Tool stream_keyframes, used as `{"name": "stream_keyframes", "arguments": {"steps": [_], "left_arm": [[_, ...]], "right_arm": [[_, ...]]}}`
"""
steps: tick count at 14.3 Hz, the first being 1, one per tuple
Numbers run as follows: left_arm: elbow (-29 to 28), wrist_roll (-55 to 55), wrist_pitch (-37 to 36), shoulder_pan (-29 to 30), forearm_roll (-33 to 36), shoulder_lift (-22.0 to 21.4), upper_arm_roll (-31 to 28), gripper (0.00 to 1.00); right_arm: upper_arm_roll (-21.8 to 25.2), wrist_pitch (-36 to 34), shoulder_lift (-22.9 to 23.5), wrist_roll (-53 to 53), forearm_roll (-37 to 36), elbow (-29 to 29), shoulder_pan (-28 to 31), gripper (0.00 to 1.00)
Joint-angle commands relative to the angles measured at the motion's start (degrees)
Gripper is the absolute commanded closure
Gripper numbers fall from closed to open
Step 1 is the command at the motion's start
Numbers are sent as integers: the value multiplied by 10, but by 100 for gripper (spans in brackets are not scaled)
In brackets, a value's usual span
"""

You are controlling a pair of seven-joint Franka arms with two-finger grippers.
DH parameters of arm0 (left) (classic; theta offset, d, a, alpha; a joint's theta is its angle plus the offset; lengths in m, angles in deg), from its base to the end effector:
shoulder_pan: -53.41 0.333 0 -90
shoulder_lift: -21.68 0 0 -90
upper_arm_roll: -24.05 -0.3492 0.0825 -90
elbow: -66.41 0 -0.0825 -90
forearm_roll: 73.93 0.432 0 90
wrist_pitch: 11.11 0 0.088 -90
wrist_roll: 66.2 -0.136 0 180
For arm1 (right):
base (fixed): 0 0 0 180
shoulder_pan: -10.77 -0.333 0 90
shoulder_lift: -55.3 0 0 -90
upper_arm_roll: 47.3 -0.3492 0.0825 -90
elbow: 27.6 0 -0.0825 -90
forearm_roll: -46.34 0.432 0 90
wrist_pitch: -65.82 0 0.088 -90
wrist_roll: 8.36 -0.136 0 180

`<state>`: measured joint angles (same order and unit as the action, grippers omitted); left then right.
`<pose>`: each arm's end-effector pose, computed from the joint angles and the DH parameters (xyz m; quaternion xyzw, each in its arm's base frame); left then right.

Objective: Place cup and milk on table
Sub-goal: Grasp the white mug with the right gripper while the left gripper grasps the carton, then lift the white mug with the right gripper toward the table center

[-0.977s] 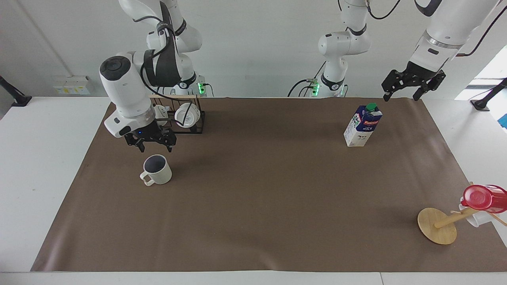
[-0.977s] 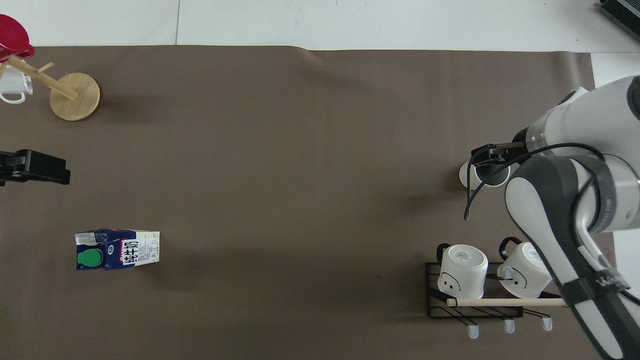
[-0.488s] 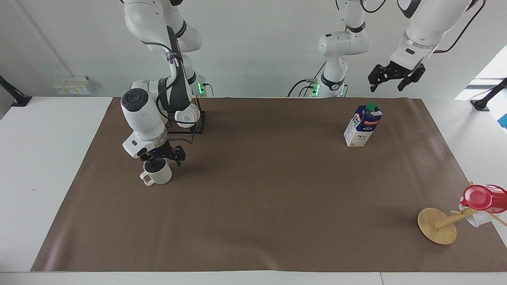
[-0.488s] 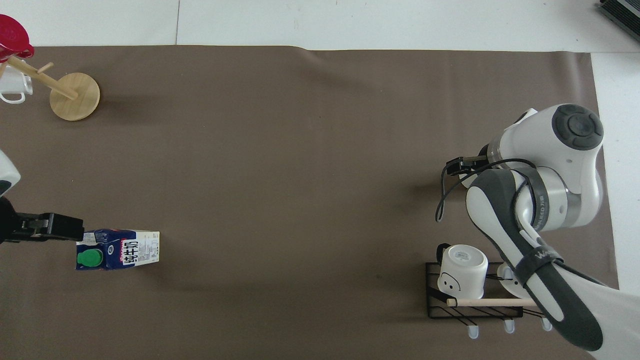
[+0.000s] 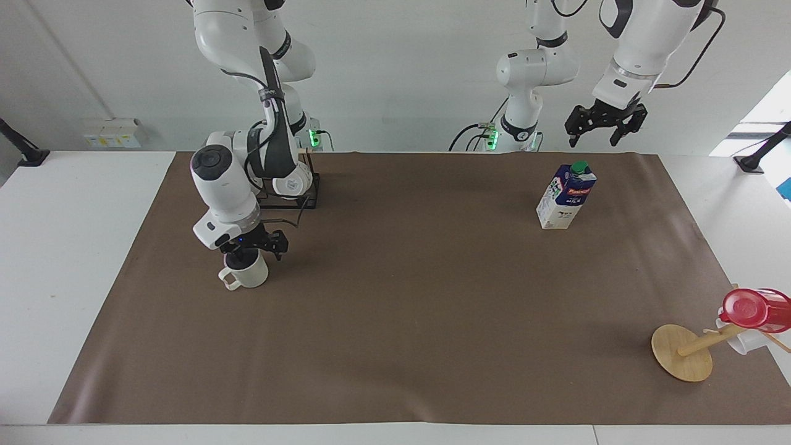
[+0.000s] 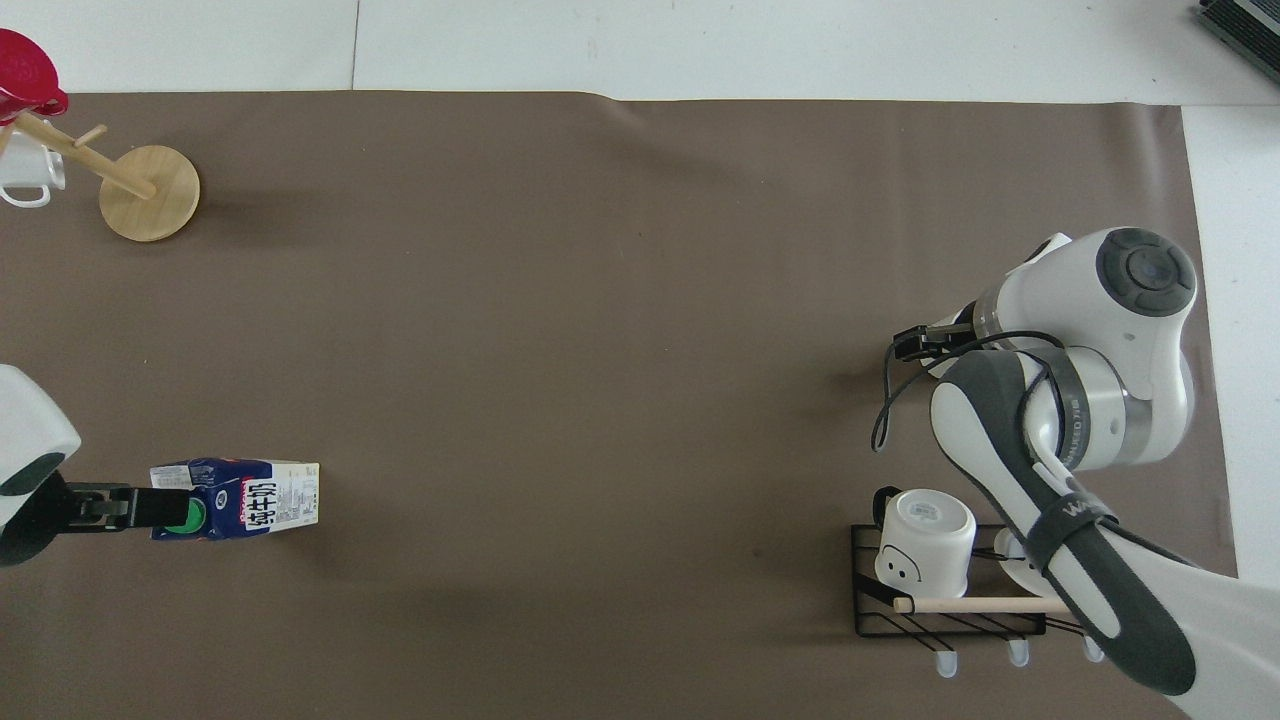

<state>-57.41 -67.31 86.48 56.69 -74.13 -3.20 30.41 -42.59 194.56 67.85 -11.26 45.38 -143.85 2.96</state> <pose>0.4519 -0.0307 0.5595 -0.9992 0.0309 0.0127 0.0217 0.6317 0.0343 0.3139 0.9998 0.0080 0.0006 0.0154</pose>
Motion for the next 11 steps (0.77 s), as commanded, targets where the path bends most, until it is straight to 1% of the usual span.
{"name": "stream_keyframes", "arguments": {"steps": [1,2,5,7,9,11], "left_arm": [[-82,-15,64,4,-8,-53,-14,0],[-98,-21,83,4,-8,-58,-20,0],[-115,-26,107,1,-8,-61,-24,0],[-131,-24,128,-1,-12,-63,-24,0],[-140,-22,133,-1,-27,-67,-24,0],[-149,-22,147,-3,-27,-67,-24,0]], "right_arm": [[-2,18,3,3,9,-5,6,27],[-2,18,4,0,10,-3,5,40],[-3,20,8,-9,10,2,5,73],[-2,34,8,-9,18,2,7,100],[-3,34,10,-9,30,2,6,100],[-2,35,11,-11,32,6,7,100]]}}
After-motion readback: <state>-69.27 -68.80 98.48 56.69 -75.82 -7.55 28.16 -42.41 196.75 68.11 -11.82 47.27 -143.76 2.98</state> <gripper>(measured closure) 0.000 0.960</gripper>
